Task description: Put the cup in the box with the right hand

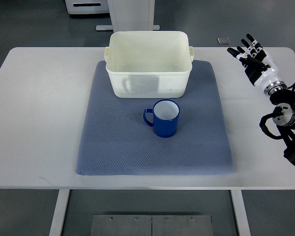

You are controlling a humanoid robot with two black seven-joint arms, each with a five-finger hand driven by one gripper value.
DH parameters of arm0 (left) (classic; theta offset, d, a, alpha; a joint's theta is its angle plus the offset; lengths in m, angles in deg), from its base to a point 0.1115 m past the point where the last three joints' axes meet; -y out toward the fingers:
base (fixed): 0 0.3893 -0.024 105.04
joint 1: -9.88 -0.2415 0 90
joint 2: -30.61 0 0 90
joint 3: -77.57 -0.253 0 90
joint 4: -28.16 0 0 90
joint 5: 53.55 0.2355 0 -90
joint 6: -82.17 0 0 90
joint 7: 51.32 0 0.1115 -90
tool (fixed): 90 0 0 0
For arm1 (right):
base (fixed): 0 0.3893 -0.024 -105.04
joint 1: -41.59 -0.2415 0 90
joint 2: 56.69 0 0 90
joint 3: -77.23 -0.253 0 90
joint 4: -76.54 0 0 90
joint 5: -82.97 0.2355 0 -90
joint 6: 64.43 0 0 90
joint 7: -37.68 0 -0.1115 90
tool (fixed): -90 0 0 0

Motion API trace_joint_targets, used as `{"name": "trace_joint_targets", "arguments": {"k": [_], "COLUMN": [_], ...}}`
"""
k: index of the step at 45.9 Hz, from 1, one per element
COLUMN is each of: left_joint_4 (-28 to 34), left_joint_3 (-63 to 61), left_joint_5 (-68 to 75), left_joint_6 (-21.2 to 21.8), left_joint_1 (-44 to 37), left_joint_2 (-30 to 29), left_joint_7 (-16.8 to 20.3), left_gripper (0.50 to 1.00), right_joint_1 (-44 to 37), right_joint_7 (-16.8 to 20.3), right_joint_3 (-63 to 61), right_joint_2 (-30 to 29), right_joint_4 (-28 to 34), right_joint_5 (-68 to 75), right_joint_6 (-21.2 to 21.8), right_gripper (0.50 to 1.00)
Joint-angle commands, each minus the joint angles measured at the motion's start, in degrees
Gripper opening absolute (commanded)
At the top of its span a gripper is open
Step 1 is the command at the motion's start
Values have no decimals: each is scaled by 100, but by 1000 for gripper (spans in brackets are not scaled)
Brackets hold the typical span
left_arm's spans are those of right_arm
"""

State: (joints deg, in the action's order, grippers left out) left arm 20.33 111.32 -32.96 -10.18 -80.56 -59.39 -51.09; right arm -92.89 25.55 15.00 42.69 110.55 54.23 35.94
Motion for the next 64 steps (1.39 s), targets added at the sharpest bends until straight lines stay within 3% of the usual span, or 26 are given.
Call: {"name": "trace_joint_targets", "arguments": {"k": [1, 21, 64], "left_joint_4": [0, 0, 0], "left_joint_3": [0, 0, 0], "left_joint_5": [6, -20, -20], "left_joint_6": [15, 7, 7], "left_joint_1": [-8, 18, 18], "left_joint_2": [0, 0, 0], "left_joint_7": [3, 20, 20], "left_gripper": [1000, 1000, 1000], "right_joint_1": [-17, -17, -43], "right_joint_7": [0, -53, -290], "right_joint_3": [0, 18, 528], "right_joint_2": [2, -6, -209], "right_joint_4": [0, 9, 9], "right_joint_5": [0, 18, 18], "right_joint_6": [0, 193, 185], "right_gripper": [1000, 1000, 1000]}}
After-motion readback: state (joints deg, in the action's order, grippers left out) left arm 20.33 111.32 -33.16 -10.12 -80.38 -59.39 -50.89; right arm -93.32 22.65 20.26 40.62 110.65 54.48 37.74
